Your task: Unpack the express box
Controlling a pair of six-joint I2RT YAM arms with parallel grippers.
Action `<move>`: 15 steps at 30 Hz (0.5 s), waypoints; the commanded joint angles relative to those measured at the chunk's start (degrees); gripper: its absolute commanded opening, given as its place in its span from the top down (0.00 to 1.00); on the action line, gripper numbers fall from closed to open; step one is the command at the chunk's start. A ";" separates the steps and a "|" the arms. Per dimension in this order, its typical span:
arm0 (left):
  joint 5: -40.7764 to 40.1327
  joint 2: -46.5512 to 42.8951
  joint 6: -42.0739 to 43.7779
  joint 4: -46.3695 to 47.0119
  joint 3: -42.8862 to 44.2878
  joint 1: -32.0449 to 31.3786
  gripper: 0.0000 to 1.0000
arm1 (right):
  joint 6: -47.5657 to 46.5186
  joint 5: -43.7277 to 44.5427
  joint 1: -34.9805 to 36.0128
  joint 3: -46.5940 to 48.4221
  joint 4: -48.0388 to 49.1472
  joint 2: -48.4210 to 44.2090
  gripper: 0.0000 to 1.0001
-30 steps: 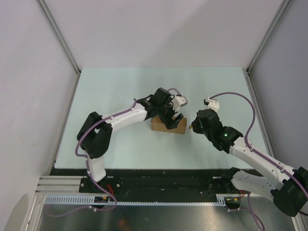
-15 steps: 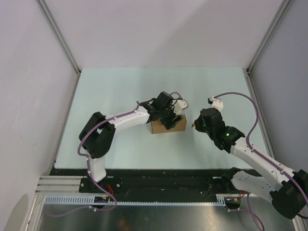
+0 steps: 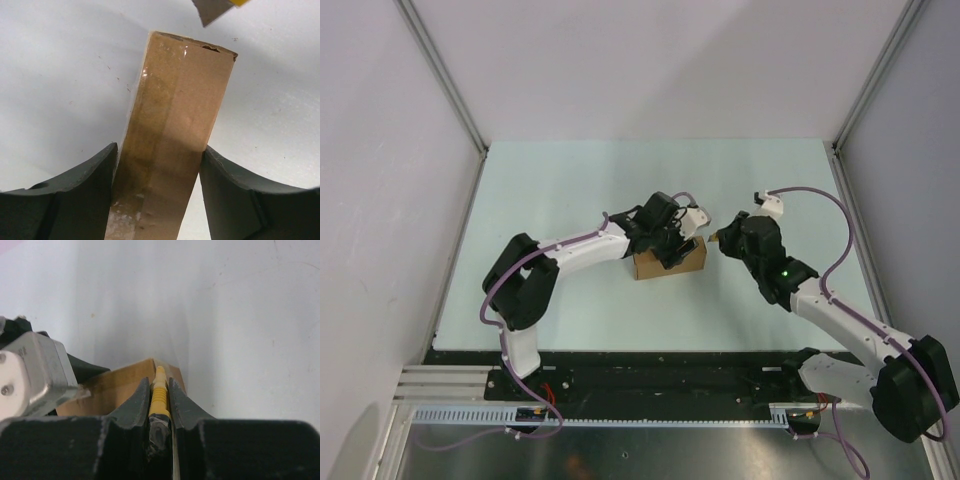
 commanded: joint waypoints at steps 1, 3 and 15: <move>-2.18 -0.02 1.47 -2.11 -2.46 -0.58 0.42 | -0.32 -2.96 -2.08 -1.24 9.91 0.10 1.00; -2.36 0.16 2.00 -1.58 -3.17 -0.67 0.43 | -0.31 -4.89 -3.13 -2.21 11.93 0.27 1.00; -4.03 0.25 3.85 0.18 -5.45 -1.11 0.45 | -2.95 -11.58 -5.77 -3.71 17.92 3.70 1.00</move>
